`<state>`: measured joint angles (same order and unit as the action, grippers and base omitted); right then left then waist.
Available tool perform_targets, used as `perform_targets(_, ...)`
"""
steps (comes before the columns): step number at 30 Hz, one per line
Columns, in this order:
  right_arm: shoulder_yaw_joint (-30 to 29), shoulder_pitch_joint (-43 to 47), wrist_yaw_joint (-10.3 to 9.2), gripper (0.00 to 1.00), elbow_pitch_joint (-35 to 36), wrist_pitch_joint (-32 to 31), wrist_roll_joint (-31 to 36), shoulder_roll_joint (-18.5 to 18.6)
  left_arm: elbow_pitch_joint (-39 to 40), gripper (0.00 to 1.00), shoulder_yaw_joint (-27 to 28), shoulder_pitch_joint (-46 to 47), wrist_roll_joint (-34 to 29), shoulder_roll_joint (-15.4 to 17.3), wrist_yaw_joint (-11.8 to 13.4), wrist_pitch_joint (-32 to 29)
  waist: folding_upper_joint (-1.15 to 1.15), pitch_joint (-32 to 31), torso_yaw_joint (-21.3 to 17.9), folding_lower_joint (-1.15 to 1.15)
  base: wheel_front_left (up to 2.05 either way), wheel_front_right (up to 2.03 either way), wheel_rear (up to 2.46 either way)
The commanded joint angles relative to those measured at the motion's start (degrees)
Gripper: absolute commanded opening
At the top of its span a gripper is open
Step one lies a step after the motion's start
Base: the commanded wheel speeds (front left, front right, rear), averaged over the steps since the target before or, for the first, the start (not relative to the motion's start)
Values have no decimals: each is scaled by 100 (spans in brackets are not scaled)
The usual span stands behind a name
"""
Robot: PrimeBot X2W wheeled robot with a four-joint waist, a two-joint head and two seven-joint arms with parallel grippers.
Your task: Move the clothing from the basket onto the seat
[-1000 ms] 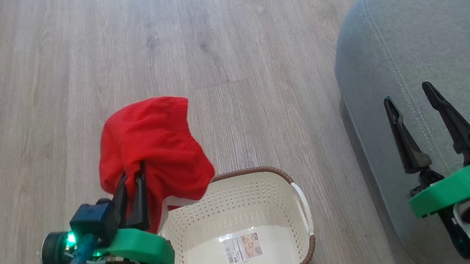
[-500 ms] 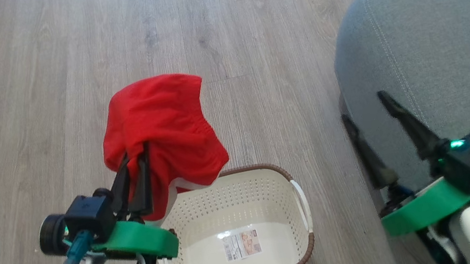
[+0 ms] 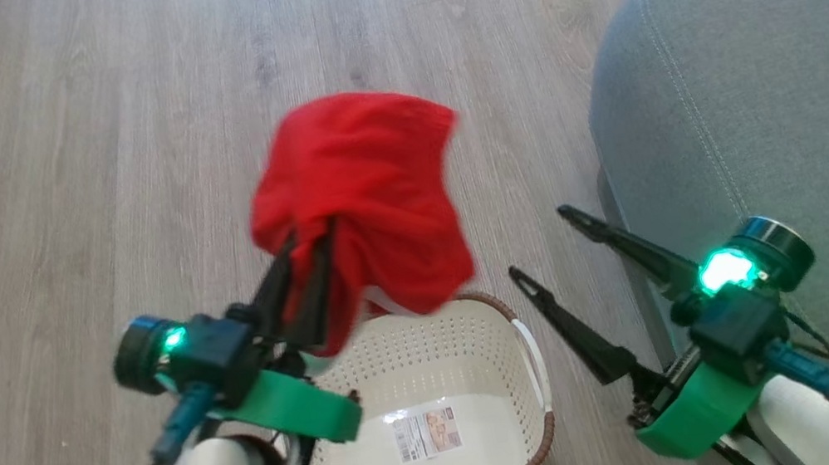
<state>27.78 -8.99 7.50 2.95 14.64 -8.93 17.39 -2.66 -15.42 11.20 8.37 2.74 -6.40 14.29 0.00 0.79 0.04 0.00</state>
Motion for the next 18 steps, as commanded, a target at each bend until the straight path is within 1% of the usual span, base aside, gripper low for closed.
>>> perform_targets(1, 148, -239, -1, 100, 182, 36, 51, 101, 251, 0, 73, 358, -72, 14, -27, 71, 0, -10, 1, 0, 0, 0, 0)
perform_targets(10, 413, -506, -1, 100, -11, 36, 184, 208, 394, 0, -896, 518, -241, 86, -104, 71, 0, -35, 38, 0, 0, 0, 0)
perform_targets(13, 517, -559, -1, 100, -136, 36, 220, 234, 404, 0, -1260, 579, -218, 186, -106, 71, 0, -41, 40, 0, 0, 0, 0)
perform_targets(15, 574, -578, -1, 100, -256, 36, 244, 239, 366, 0, -1472, 639, -372, 304, -107, 71, 0, -46, 30, 0, 0, 0, 0)
perform_targets(18, 685, -615, -1, 100, -430, 36, 335, 246, 393, 0, -1693, 651, -350, 300, -107, 71, 0, -46, 12, 0, 0, 0, 0)
